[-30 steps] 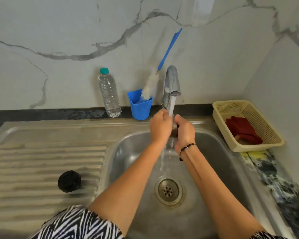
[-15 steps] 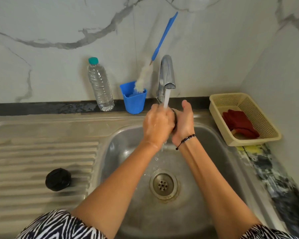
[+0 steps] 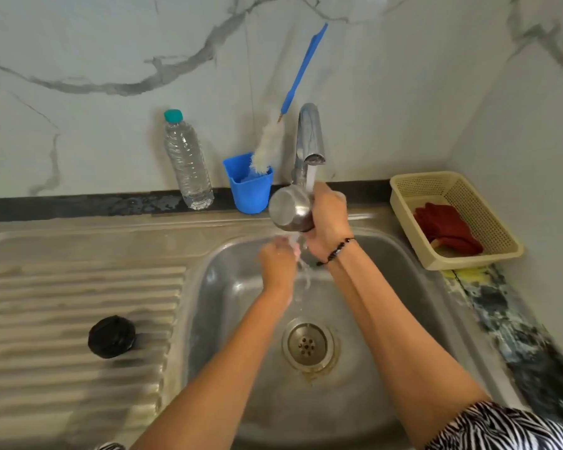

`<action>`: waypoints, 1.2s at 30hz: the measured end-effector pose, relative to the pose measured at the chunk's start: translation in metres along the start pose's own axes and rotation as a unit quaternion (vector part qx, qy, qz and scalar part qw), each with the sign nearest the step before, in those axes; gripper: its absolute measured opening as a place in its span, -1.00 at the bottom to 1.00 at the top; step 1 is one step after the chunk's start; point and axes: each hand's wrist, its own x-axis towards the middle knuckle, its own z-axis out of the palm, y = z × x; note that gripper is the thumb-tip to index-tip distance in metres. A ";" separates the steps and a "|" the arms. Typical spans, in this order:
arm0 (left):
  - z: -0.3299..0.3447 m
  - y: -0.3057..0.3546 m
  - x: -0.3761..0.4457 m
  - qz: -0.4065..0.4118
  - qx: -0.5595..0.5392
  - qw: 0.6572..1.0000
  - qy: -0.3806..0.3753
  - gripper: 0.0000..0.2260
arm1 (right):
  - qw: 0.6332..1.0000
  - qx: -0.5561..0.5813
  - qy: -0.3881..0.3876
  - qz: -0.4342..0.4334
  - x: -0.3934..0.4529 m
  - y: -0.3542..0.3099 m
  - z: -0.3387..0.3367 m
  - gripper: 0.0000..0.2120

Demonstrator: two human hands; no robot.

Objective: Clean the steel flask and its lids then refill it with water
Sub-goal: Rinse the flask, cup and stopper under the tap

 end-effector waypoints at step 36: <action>-0.007 0.017 0.029 0.652 0.294 0.696 -0.060 -0.69 | 0.992 0.090 -0.074 0.040 0.003 0.017 -0.031 -0.78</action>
